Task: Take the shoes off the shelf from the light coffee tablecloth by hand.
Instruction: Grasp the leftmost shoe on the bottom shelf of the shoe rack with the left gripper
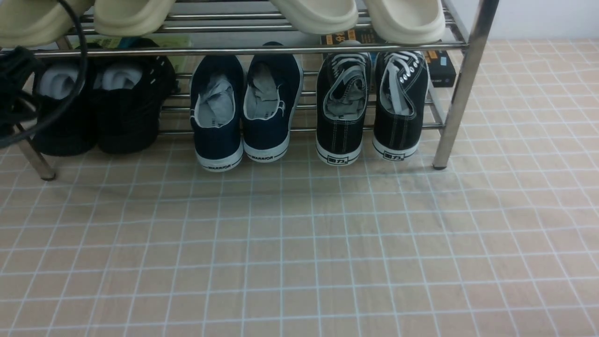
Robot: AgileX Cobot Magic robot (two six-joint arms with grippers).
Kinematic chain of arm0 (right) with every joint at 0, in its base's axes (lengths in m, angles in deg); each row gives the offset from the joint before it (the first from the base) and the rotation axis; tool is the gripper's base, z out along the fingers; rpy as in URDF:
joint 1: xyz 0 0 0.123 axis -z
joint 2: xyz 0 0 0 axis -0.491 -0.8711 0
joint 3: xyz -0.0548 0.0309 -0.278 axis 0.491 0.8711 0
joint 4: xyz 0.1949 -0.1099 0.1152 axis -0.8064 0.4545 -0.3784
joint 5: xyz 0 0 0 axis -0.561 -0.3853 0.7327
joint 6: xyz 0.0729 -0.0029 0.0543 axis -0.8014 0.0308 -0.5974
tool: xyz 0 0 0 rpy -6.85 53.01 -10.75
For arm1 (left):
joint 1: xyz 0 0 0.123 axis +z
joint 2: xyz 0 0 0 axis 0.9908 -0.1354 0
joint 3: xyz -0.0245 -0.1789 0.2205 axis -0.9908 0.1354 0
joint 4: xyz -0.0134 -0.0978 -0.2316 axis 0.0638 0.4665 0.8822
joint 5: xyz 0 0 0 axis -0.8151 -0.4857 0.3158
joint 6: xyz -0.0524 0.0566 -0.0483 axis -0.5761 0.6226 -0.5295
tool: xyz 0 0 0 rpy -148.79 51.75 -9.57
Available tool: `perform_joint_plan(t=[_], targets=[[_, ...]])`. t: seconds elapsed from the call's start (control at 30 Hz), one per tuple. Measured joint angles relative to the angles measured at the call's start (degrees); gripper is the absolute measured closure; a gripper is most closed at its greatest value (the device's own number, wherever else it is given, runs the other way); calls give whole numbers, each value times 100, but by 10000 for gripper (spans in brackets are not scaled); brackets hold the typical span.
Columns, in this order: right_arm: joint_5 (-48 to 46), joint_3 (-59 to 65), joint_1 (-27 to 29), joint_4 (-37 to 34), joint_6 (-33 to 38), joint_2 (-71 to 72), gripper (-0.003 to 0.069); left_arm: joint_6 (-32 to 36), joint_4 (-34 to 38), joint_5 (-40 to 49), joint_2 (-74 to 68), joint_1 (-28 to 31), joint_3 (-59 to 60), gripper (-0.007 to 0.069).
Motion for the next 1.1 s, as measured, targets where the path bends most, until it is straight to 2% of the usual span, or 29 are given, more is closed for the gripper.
perform_joint_plan(t=[0.1, 0.17, 0.2, 0.27, 0.33, 0.4, 0.43, 0.57, 0.67, 0.77, 1.1], targets=[[0, 0, 0, 0, 0, 0, 421, 38, 7, 546, -519, 323, -555, 314], [0, 0, 0, 0, 0, 0, 421, 329, 166, 980, -878, 733, -965, 331], [0, 0, 0, 0, 0, 0, 421, 368, 166, 1006, -904, 733, -995, 334], [0, 0, 0, 0, 0, 0, 421, 961, 781, 1166, -1236, 1155, -1326, 382], [0, 0, 0, 0, 0, 0, 421, 1260, 1145, 1133, -1420, 1268, -1438, 397], [0, 0, 0, 0, 0, 0, 421, 1627, 1675, 931, -1645, 1302, -1529, 395], [0, 0, 0, 0, 0, 0, 421, 1653, 1721, 906, -1667, 1302, -1528, 393], [0, 0, 0, 0, 0, 0, 421, 1923, 2537, 364, -2096, 1302, -1546, 319], [0, 0, 0, 0, 0, 0, 421, 1941, 2775, -170, -2363, 1302, -1546, 235], [0, 0, 0, 0, 0, 0, 421, 1941, 3005, -609, -2551, 1302, -1552, 190], [0, 0, 0, 0, 0, 0, 421, 1941, 3402, -1028, -3049, 1302, -1554, 165]])
